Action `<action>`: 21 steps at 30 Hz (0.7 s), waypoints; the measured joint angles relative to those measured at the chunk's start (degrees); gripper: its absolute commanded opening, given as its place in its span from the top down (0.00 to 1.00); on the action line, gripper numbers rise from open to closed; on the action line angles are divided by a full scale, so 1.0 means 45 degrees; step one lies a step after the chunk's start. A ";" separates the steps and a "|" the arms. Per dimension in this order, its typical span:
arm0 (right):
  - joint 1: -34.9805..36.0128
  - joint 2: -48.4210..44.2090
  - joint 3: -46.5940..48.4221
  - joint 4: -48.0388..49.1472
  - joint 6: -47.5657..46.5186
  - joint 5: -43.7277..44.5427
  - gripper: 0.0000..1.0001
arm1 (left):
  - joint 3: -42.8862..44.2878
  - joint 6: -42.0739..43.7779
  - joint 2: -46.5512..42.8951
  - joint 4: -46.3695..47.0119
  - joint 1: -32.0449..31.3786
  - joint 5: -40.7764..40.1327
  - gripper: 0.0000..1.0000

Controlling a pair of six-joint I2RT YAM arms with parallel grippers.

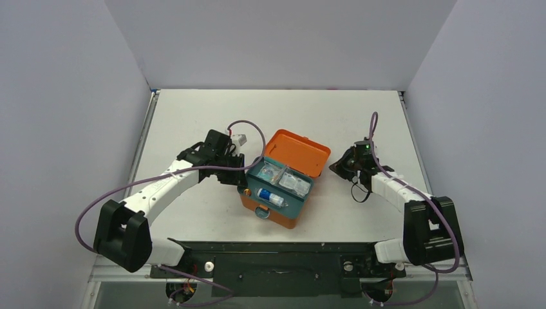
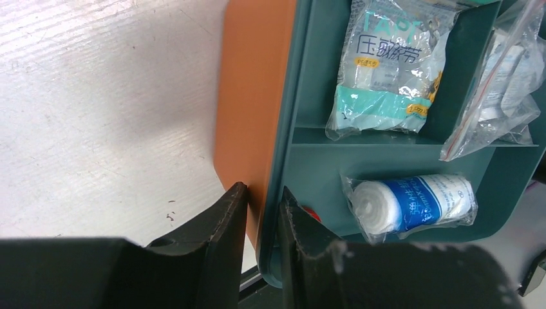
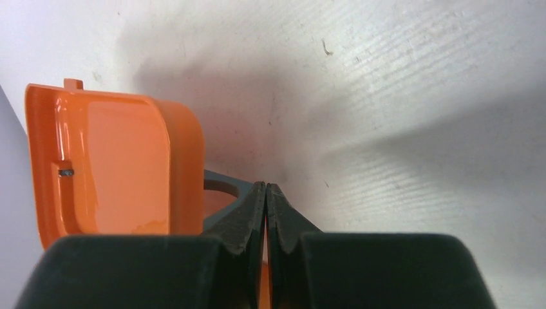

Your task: Organize the medicine kit

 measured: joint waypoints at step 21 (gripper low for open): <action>-0.0597 0.3279 -0.1030 0.7393 0.1705 -0.2521 1.00 | 0.0253 -0.0219 0.0151 -0.0005 -0.0763 -0.0986 0.89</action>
